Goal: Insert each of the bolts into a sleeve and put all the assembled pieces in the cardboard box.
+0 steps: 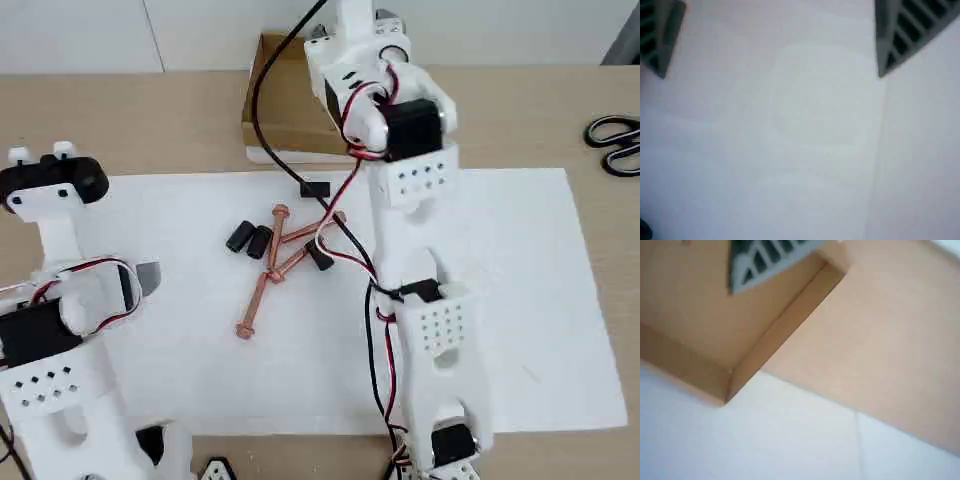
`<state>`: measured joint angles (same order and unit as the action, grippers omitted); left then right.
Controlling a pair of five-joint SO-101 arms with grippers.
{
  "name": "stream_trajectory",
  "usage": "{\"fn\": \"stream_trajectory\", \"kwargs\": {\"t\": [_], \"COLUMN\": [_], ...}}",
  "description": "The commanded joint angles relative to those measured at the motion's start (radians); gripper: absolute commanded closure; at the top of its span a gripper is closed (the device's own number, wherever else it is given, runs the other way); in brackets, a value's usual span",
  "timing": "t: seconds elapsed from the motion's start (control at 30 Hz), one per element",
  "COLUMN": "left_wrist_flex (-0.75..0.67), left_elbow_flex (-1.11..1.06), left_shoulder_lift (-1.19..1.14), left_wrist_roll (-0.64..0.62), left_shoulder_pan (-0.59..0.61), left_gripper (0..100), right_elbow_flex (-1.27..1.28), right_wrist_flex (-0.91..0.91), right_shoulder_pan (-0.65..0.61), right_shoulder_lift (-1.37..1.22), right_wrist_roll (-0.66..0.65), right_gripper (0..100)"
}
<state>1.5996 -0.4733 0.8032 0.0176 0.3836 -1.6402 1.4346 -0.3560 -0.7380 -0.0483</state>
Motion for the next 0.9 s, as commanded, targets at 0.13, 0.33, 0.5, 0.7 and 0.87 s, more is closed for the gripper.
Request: {"fn": "stream_trajectory", "kwargs": {"t": [0.13, 0.33, 0.5, 0.7, 0.87], "left_wrist_flex": [-0.002, 0.005, 0.005, 0.005, 0.005], "left_elbow_flex": [0.007, 0.007, 0.007, 0.007, 0.005], "left_shoulder_lift": [0.017, 0.017, 0.017, 0.017, 0.017], "left_wrist_roll": [-0.005, -0.008, -0.008, -0.009, -0.011], "left_shoulder_pan": [-0.02, -0.109, -0.117, -0.118, -0.117], "left_gripper": [74, 74, 74, 75, 75], "right_elbow_flex": [-0.035, 0.057, 0.365, 1.036, 1.482], "right_wrist_flex": [0.266, 0.274, 0.274, 0.265, 0.127], "right_shoulder_pan": [-0.008, -0.031, -0.05, -0.105, -0.136], "right_shoulder_lift": [0.266, 0.329, 0.532, 0.909, 1.113], "right_wrist_roll": [0.071, 0.092, 0.035, 0.008, 0.135], "right_gripper": [72.1, 72.1, 72.2, 72.2, 72.1]}}
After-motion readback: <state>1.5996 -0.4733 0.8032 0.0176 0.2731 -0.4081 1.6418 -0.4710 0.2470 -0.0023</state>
